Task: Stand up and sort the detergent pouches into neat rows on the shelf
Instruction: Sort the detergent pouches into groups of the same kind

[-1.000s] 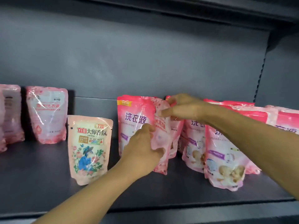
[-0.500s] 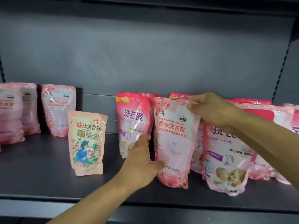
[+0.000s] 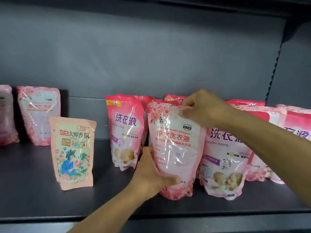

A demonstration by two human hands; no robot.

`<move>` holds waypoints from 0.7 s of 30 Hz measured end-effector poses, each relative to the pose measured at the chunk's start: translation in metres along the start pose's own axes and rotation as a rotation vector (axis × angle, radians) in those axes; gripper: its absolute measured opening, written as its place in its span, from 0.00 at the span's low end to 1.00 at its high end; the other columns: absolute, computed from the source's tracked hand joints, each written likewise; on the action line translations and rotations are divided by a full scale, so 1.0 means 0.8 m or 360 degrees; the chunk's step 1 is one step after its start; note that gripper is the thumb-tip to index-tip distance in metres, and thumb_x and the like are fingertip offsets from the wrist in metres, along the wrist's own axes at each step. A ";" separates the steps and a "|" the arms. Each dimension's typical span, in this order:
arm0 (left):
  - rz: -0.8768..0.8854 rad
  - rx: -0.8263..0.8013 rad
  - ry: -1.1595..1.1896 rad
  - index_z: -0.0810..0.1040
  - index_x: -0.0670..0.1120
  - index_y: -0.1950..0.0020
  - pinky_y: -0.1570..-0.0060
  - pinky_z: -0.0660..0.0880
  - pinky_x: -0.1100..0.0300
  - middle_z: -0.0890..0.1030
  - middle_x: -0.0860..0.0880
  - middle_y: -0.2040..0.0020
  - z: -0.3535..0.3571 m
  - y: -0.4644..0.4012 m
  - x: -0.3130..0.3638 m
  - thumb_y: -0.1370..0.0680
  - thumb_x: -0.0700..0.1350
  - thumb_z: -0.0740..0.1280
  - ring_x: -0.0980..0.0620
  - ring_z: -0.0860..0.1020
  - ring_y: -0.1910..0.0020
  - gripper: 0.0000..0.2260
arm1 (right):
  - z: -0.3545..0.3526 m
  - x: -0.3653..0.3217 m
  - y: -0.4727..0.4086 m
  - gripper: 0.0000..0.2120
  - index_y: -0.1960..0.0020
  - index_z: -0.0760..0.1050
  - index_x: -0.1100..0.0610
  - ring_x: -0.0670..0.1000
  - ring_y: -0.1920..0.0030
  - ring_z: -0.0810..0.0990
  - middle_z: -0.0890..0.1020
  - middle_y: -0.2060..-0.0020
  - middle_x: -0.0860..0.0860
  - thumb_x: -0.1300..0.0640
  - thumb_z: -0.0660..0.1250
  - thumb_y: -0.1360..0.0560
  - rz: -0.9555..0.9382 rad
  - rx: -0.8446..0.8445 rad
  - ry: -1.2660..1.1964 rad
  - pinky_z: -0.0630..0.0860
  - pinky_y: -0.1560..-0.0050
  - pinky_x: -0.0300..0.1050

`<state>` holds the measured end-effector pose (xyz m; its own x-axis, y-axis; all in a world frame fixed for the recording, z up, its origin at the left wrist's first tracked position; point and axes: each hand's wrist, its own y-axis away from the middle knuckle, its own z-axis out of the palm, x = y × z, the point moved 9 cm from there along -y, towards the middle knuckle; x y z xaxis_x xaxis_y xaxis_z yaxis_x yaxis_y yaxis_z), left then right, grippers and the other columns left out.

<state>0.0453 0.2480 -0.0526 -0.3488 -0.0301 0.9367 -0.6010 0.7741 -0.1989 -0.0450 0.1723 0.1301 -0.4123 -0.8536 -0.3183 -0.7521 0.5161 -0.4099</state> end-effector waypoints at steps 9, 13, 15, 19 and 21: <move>0.0022 0.0212 0.0067 0.63 0.52 0.47 0.56 0.77 0.66 0.77 0.55 0.49 -0.035 0.046 0.017 0.35 0.41 0.78 0.60 0.78 0.51 0.27 | -0.007 -0.015 0.011 0.10 0.58 0.80 0.58 0.50 0.66 0.74 0.81 0.63 0.55 0.54 0.64 0.24 -0.0093 0.0082 -0.0255 0.69 0.68 0.39; 0.0045 0.0374 0.0157 0.66 0.50 0.48 0.58 0.78 0.66 0.80 0.54 0.51 -0.073 0.080 0.030 0.35 0.41 0.78 0.61 0.80 0.54 0.24 | -0.006 -0.052 0.013 0.11 0.59 0.78 0.62 0.48 0.72 0.68 0.74 0.70 0.54 0.56 0.64 0.24 -0.0194 0.0048 -0.0407 0.65 0.71 0.38; 0.0073 0.0473 0.0173 0.69 0.49 0.50 0.60 0.78 0.65 0.81 0.52 0.53 -0.099 0.102 0.037 0.35 0.43 0.78 0.60 0.80 0.56 0.22 | -0.003 -0.077 0.014 0.11 0.59 0.77 0.65 0.49 0.72 0.68 0.73 0.69 0.56 0.57 0.64 0.24 -0.0263 0.0008 -0.0483 0.65 0.72 0.37; 0.0100 0.0620 0.0271 0.71 0.46 0.49 0.56 0.80 0.57 0.82 0.46 0.53 -0.150 0.145 0.044 0.34 0.45 0.77 0.49 0.82 0.54 0.19 | 0.006 -0.130 0.013 0.11 0.65 0.76 0.59 0.53 0.69 0.72 0.75 0.70 0.56 0.59 0.65 0.24 -0.0351 -0.0097 -0.0715 0.68 0.67 0.42; 0.0127 0.0692 0.0333 0.73 0.45 0.50 0.59 0.79 0.58 0.82 0.44 0.54 -0.180 0.161 0.045 0.32 0.46 0.75 0.47 0.82 0.56 0.16 | 0.012 -0.160 0.009 0.12 0.66 0.77 0.58 0.53 0.68 0.74 0.78 0.68 0.56 0.59 0.65 0.25 -0.0386 -0.0103 -0.0784 0.70 0.65 0.43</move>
<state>0.0586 0.4378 -0.0030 -0.2808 0.1809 0.9426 -0.8386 0.4315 -0.3326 0.0077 0.2861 0.1595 0.0544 -0.8058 -0.5897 -0.8320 0.2899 -0.4730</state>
